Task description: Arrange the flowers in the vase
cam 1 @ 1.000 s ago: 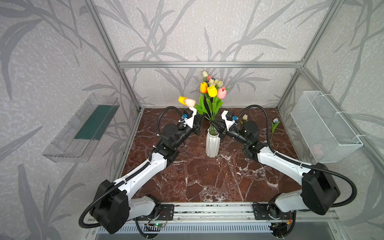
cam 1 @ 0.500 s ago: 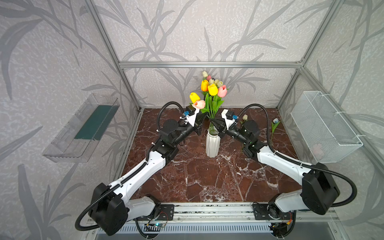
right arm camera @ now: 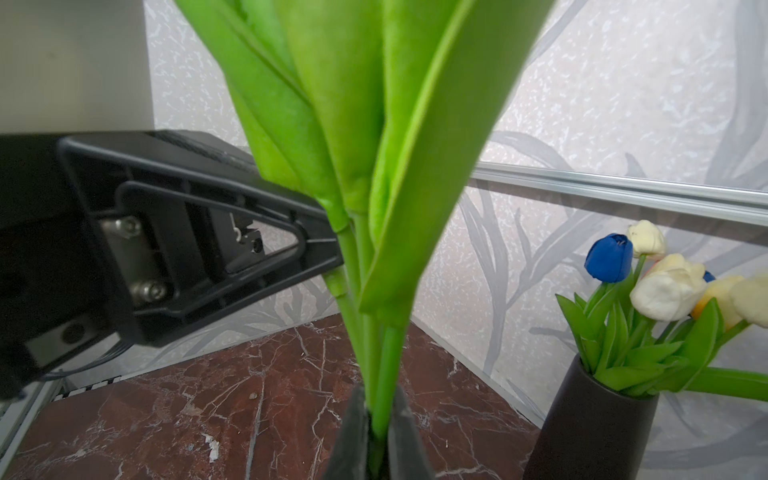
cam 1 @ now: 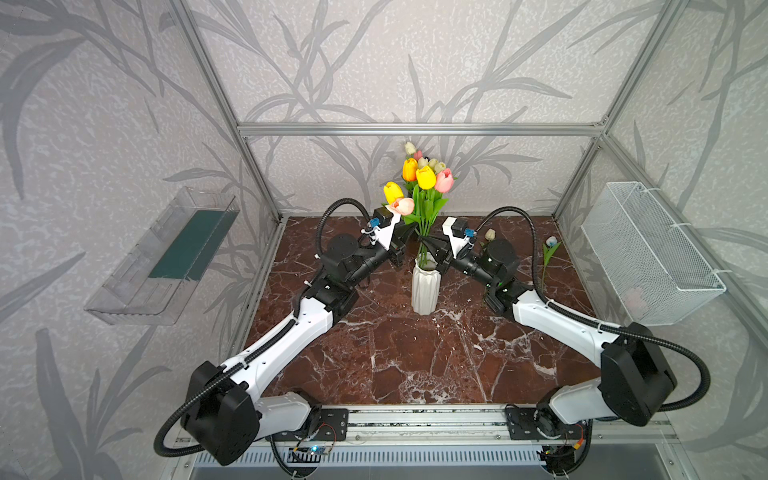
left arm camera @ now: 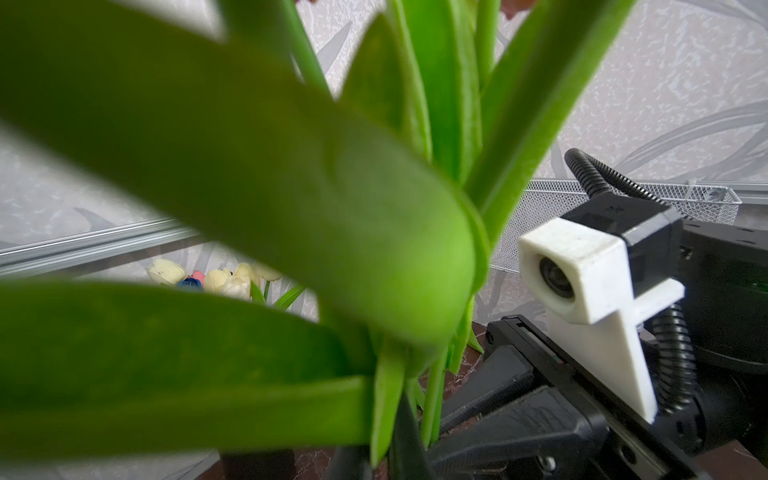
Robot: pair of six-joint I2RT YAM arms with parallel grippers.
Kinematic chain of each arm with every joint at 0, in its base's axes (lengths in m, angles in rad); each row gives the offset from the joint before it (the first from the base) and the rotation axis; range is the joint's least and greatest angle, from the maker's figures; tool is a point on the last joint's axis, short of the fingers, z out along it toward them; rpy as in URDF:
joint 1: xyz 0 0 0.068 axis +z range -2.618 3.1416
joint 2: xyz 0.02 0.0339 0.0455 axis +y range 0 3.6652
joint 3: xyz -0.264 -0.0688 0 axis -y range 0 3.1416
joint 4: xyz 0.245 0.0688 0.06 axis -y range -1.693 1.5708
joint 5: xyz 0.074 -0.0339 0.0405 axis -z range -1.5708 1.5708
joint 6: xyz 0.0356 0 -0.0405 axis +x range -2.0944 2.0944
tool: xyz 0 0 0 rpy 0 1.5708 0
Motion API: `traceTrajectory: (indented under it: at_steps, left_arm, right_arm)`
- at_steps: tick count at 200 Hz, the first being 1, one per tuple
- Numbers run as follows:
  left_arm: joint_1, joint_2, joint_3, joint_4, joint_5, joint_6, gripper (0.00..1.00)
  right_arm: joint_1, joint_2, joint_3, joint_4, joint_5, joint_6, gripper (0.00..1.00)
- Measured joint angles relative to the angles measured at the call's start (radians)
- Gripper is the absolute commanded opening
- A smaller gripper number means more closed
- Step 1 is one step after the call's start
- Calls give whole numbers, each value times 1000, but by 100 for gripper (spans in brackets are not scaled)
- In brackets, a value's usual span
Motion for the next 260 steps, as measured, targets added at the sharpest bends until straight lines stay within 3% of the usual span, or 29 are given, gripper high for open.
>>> traceTrajectory:
  at_steps: [91,260]
  left_arm:
    - [-6,6,0,10,9,-1,7]
    - [-40,6,0,-34,32,-43,7]
  right_arm:
    - [0,28,-38,118,0,17,2]
    - [0,-64,-95,7,-8,62,3]
